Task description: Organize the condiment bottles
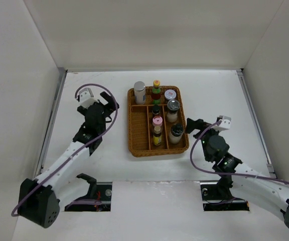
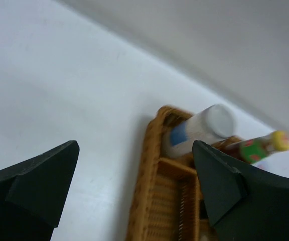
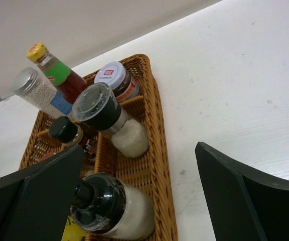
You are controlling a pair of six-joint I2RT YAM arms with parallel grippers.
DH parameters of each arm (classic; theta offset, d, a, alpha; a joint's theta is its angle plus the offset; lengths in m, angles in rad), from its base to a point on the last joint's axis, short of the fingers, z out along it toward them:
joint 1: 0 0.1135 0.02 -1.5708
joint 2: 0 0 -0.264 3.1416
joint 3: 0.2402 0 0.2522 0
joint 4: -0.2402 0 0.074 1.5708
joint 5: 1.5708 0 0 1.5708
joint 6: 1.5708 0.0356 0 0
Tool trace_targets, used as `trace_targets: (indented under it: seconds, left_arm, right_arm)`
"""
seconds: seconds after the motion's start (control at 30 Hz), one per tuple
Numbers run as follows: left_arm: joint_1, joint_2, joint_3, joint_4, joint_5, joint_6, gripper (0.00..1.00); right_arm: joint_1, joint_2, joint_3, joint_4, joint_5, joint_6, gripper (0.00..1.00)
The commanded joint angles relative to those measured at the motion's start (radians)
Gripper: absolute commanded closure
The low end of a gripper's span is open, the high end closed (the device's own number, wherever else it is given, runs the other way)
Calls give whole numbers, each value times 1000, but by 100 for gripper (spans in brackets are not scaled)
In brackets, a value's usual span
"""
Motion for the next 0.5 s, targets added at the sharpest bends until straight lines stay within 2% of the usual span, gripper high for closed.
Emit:
trace_targets:
  seconds: [0.0, 0.13, 0.47]
  left_arm:
    - [93, 73, -48, -127, 238, -159, 0]
    - [100, 76, -38, -156, 235, -156, 0]
    - [6, 78, 56, -161, 192, -140, 0]
  right_arm:
    - [3, 0, 3, 31, 63, -5, 0]
    - [3, -2, -3, 31, 74, 3, 0]
    - [3, 9, -3, 29, 83, 1, 0]
